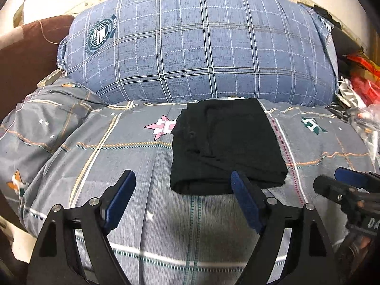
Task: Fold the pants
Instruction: 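Open both grippers and lift them away from the folded pants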
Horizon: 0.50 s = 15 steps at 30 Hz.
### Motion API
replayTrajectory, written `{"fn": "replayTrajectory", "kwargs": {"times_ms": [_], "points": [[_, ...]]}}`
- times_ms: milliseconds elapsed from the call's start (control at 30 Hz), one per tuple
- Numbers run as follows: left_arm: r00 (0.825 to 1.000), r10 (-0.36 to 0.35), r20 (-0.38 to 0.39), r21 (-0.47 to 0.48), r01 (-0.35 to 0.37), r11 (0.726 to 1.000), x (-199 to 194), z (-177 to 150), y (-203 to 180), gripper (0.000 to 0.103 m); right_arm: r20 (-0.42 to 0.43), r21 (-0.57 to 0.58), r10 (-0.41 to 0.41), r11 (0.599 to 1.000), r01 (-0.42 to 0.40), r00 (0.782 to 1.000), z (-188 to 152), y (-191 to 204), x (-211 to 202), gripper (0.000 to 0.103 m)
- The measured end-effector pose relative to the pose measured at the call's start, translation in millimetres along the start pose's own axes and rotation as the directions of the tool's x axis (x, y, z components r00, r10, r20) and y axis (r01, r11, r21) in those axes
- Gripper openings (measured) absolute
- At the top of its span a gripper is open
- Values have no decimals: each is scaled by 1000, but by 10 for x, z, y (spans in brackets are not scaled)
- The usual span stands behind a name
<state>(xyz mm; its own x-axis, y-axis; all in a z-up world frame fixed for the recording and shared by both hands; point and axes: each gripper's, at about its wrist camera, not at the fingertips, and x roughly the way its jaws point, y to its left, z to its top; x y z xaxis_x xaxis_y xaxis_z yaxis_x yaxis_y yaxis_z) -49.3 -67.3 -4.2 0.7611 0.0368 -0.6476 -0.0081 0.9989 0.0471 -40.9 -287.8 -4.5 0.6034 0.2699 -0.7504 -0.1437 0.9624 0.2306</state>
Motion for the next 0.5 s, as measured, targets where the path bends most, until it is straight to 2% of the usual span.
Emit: {"fn": "replayTrajectory", "kwargs": {"times_ms": [200,300,500], "points": [[1000,20,13,4,-20,1000,-74,-37,-39,83,52,2,-42,999,42,998,-4,20,-165,72],[999,19,26,0,-19,1000,-133,-38,-59,83,61,-7,-32,999,32,998,0,41,-227,72],[999,31,20,-5,-31,1000,-188,-83,-79,85,89,-65,-50,996,56,995,-86,189,-340,72]]}}
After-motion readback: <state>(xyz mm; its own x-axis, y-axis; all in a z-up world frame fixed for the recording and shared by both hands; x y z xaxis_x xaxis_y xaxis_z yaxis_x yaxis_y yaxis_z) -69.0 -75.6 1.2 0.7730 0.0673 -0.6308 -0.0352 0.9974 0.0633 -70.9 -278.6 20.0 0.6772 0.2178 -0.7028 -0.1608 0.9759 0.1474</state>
